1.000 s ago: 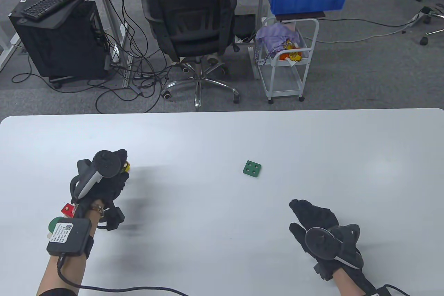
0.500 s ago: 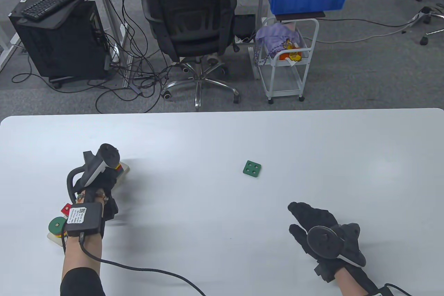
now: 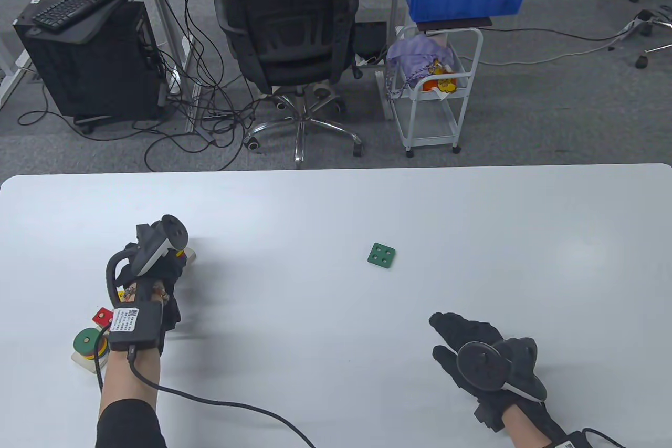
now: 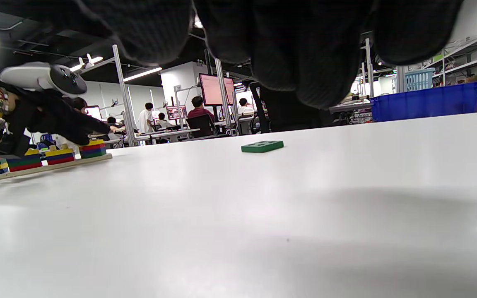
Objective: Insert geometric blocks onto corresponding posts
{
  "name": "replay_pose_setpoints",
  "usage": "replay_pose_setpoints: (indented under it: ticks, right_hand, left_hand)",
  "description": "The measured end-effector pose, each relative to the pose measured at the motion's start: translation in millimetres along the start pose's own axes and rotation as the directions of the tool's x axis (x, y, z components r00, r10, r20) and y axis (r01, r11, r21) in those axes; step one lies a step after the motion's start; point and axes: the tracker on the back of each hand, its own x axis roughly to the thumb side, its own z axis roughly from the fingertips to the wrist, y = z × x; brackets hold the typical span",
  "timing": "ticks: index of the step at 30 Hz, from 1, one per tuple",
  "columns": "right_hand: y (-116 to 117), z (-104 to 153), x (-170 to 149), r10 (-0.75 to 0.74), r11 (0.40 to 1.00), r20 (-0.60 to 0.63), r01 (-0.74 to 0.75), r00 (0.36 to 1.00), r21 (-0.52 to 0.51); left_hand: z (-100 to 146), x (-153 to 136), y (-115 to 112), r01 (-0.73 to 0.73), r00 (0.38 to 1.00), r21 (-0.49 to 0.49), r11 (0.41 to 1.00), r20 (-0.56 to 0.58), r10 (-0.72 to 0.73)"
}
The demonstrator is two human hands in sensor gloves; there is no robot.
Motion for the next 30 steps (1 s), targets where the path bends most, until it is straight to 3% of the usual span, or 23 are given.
replay_pose_setpoints:
  ticks: [3,6,10,15,18,21,23,30]
  right_hand:
    - [3,-1,1,0.001,1.000,0.002,-0.001,1.000,0.021]
    - [6,-2,4,0.007,1.000,0.009,-0.007,1.000,0.026]
    - [13,-7,11,0.027,0.999,0.020,-0.027,0.999,0.029]
    - [23,-21,23,0.042,0.998,0.040,-0.044,0.998,0.054]
    - [29,-33,35,0.062,0.994,0.056,-0.066,0.997,0.083]
    - [31,-52,43,0.108,0.987,0.064,-0.115,0.992,0.110]
    - [31,-75,48,0.136,0.981,0.050,-0.142,0.989,0.136]
    - [41,-165,54,0.222,0.957,-0.053,-0.207,0.974,0.203]
  left_hand:
    - [19,0,7,-0.073,0.990,0.040,0.997,0.120,0.068]
    - [43,3,10,-0.067,0.972,0.078,0.995,0.232,0.047]
    - [100,8,9,-0.180,0.907,0.051,0.982,0.394,0.146]
    - [150,16,-9,-0.184,0.850,0.004,0.983,0.502,0.157]
    - [158,26,-19,-0.036,0.848,0.026,0.999,0.529,0.017]
    - [158,29,-23,-0.054,0.843,0.030,0.998,0.538,0.029]
    - [159,31,-25,-0.071,0.826,-0.021,0.997,0.559,0.071]
    - [159,29,-25,-0.078,0.824,-0.021,0.997,0.561,0.076]
